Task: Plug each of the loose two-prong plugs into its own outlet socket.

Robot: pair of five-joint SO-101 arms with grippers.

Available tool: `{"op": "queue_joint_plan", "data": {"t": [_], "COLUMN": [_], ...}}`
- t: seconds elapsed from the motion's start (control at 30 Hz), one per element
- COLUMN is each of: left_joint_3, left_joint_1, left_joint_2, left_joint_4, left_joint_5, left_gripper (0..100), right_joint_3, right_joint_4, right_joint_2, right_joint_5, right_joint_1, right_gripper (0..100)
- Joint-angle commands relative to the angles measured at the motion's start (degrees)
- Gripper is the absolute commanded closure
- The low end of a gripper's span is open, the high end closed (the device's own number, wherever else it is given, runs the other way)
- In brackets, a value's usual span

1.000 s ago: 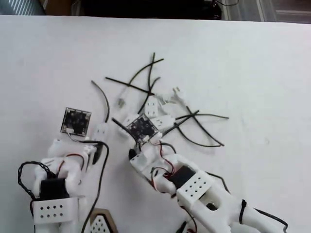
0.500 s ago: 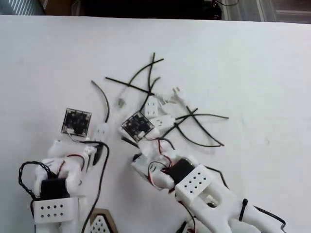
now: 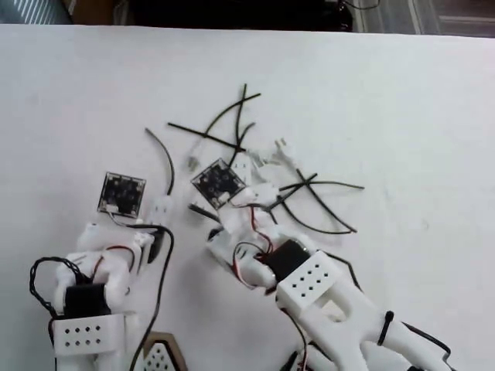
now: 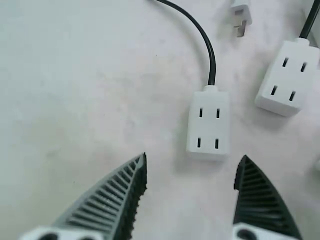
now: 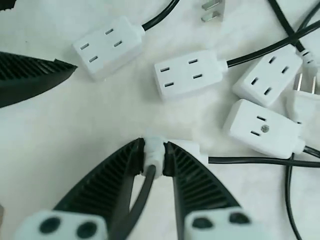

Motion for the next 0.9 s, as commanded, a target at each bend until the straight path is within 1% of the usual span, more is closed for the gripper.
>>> {"op": "queue_joint_plan", "data": {"t": [0.0, 0.2, 0.43, 0.7, 0.87], "left_joint_3": [-0.18, -0.18, -0.18, -0.18, -0.18], "left_joint_1": [-0.75, -0.75, -0.75, -0.75, -0.75], "left_joint_2": [-0.66, -0.66, -0.66, -0.66, -0.66], "left_joint_4": [-0.44, -0.44, -0.44, -0.44, -0.44], "left_joint_5": [-0.53, -0.53, -0.53, -0.53, -0.53], "left_gripper": [72, 72, 72, 72, 72], "right_joint_3": [-2.73, 0.53, 6.33, 6.95, 6.95], "right_joint_4": [0.48, -0.13, -6.37, -6.81, -6.81], "right_joint_2": [-0.84, -0.84, -0.31, -0.75, -0.75], "right_joint_5": [-2.9, -3.87, -3.69, -3.87, -3.87], "right_joint_1": [0.66, 0.66, 0.04, -0.31, -3.03], "right_gripper": [98.1, 98.1, 98.2, 98.2, 98.2]}}
